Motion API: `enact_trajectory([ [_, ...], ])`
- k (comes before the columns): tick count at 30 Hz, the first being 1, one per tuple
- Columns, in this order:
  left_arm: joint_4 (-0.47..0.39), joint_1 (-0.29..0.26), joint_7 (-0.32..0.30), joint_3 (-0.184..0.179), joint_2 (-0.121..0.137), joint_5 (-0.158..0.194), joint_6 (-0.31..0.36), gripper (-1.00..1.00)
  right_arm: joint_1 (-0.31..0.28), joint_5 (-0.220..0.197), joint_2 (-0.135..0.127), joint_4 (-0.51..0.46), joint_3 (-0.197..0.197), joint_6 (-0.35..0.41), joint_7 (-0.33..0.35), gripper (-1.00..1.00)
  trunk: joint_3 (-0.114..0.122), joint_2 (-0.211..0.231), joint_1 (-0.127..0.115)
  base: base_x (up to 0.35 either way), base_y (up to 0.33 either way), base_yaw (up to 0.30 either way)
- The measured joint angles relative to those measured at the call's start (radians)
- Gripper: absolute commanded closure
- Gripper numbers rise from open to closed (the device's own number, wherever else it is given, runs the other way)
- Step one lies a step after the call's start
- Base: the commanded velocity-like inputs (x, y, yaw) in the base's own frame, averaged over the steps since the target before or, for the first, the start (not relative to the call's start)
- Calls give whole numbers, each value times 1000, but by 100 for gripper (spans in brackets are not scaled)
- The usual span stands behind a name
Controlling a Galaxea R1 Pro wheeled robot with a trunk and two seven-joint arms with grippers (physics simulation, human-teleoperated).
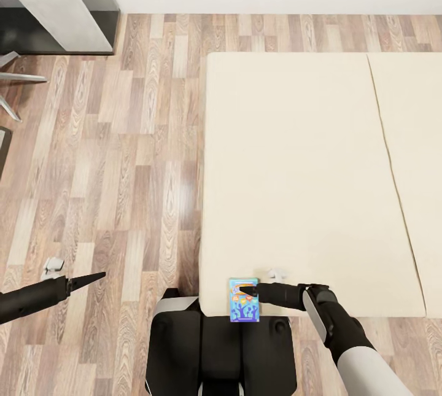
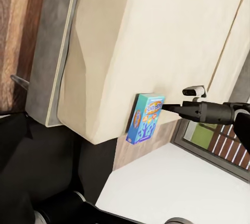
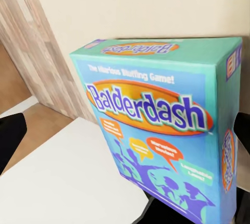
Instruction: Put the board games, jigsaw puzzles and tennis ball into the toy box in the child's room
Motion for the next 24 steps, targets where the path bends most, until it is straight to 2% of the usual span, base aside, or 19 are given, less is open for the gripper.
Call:
enact_trajectory([
  [24, 0, 0, 0, 0, 0, 0, 0, -100, 1, 5, 0, 6, -1, 5, -4, -100, 0, 0, 0, 0, 0, 2],
])
